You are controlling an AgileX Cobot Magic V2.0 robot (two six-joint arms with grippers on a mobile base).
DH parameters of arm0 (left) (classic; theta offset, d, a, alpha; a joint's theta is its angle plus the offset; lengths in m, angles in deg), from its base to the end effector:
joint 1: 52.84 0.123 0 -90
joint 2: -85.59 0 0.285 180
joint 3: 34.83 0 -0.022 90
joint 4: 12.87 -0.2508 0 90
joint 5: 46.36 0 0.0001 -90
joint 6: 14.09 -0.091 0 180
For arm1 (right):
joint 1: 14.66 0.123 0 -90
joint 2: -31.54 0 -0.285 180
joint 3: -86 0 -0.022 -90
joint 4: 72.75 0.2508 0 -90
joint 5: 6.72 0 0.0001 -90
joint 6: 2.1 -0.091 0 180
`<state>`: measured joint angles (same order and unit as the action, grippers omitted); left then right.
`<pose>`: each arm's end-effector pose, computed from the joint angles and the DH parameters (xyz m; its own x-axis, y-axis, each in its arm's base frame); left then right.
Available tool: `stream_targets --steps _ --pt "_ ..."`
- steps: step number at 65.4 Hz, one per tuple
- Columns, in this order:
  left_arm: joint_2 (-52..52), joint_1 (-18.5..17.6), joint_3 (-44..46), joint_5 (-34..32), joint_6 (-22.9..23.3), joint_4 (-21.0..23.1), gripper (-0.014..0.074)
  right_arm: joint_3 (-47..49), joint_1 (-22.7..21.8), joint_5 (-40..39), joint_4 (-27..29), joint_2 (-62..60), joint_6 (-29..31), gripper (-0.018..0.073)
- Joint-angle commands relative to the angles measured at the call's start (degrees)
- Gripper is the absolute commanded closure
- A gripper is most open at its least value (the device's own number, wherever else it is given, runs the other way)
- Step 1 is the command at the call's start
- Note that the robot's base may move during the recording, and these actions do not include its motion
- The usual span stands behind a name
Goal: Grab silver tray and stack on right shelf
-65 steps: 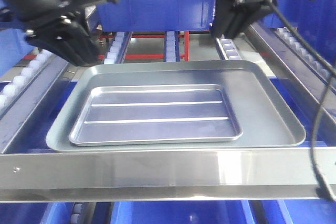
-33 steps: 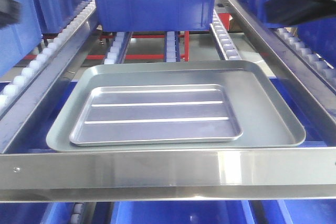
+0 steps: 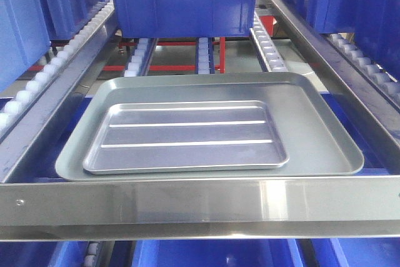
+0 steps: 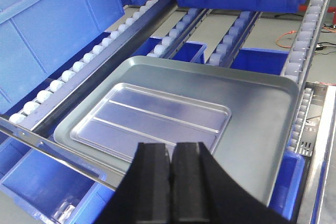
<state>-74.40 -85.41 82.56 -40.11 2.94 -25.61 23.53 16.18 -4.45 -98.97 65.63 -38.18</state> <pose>0.0594 -0.0353 0.2765 -0.0206 -0.0771 -0.9968 0.5179 0.8520 -0.0766 0.0915 0.0527 0.2623 -0.2118 0.0733 -0.9746 -0.4683 0.8676 0.1670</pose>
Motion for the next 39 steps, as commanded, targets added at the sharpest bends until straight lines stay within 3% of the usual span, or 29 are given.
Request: stream_targets --steps 1,31,39 --pt "-0.11 -0.09 1.66 -4.1 0.05 -0.27 0.0696 1.56 0.03 -4.66 -1.05 0.05 0.56 0.051" --pt "-0.11 -0.09 1.66 -3.88 0.05 -0.27 0.0696 -2.23 -0.1 -3.2 -1.05 -0.61 0.56 0.051" --pt "-0.11 -0.09 1.66 -3.88 0.05 -0.27 0.0696 -4.42 -4.24 3.03 -0.58 -5.61 0.5 0.051"
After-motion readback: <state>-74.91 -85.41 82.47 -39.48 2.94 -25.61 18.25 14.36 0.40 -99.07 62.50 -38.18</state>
